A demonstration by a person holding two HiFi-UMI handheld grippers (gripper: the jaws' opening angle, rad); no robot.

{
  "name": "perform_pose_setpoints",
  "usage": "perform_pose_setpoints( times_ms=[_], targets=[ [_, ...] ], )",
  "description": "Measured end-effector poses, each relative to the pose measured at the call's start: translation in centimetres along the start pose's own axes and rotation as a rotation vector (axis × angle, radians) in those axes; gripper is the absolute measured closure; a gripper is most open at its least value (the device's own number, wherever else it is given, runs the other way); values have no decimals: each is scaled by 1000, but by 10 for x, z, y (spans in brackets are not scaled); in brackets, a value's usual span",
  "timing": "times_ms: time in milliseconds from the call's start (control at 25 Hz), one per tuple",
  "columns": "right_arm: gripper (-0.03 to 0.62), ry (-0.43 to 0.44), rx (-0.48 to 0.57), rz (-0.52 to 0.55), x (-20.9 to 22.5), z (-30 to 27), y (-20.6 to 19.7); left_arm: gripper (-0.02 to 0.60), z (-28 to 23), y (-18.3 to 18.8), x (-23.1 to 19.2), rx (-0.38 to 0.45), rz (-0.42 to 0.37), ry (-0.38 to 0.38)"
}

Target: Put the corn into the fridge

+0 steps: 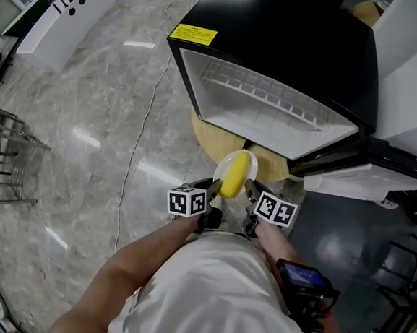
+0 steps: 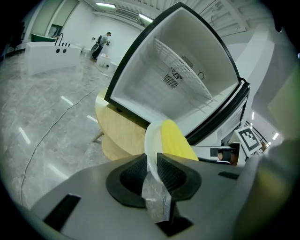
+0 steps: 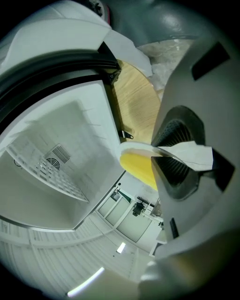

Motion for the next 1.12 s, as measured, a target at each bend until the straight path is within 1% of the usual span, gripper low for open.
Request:
perform_pose_setpoints(
  times_ms=[320, 600, 840, 960, 1120],
  targets=[
    [523, 5, -61, 70, 1, -25, 21, 515, -14, 7, -17, 19, 50, -16],
    [523, -3, -112, 142, 0, -48, 48, 515, -30, 15, -30, 52, 97, -64],
    [523, -1, -131, 224, -9, -73, 75, 515, -39, 28, -43, 79, 163, -76],
    [523, -14, -130, 257, -11, -86, 89, 520, -46, 33, -48, 98, 202, -91],
    [523, -29, -119, 281, -15, -104, 107, 523, -60, 40, -54, 131, 262, -103]
  ],
)
Point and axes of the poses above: the fingertips, and each gripper's own axes: z backward along the fingers, x to its right, y out of its top, the point moved 9 cm from there along z, backward along the fingers, and after that the axes turned 10 degrees about -z, right-handed, at the moved point
